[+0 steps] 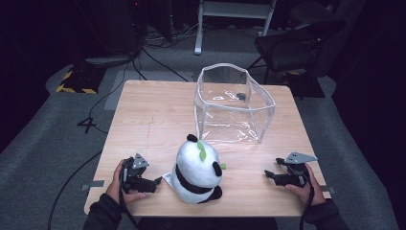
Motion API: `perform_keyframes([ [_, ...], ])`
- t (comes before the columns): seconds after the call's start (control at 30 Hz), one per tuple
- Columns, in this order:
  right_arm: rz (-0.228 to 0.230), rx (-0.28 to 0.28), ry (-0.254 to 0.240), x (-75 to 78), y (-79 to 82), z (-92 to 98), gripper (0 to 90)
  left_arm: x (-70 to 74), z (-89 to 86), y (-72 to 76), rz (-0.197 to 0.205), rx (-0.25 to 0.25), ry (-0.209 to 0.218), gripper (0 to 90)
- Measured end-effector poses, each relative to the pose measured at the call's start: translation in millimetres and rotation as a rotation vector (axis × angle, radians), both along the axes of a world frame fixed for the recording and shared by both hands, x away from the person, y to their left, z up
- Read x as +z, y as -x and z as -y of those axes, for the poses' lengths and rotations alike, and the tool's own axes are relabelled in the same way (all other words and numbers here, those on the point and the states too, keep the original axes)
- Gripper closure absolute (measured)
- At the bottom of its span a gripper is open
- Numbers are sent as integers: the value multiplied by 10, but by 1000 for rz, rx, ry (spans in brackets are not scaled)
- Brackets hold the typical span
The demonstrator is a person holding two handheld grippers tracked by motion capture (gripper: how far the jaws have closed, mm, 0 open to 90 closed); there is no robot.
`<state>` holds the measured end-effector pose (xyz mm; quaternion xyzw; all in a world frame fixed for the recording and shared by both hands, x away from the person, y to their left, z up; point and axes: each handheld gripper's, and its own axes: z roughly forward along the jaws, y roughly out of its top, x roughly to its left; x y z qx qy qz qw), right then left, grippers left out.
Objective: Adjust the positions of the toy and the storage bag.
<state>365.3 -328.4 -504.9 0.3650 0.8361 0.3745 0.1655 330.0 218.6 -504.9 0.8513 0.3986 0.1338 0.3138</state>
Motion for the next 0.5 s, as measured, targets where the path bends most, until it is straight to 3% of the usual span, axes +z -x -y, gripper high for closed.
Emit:
perform_keyframes([
  [0.13, -1, 4, 1, 0, 1, -3, 226, 0, -37, 36, 8, 6, 14, 21],
  [0.3, -6, 10, 3, -1, -3, -12, 200, 30, -93, 101, 17, -3, 33, 168],
  [0.5, -5, 12, 6, -2, -10, -18, 190, 87, -104, 213, 8, -45, 29, 166],
])
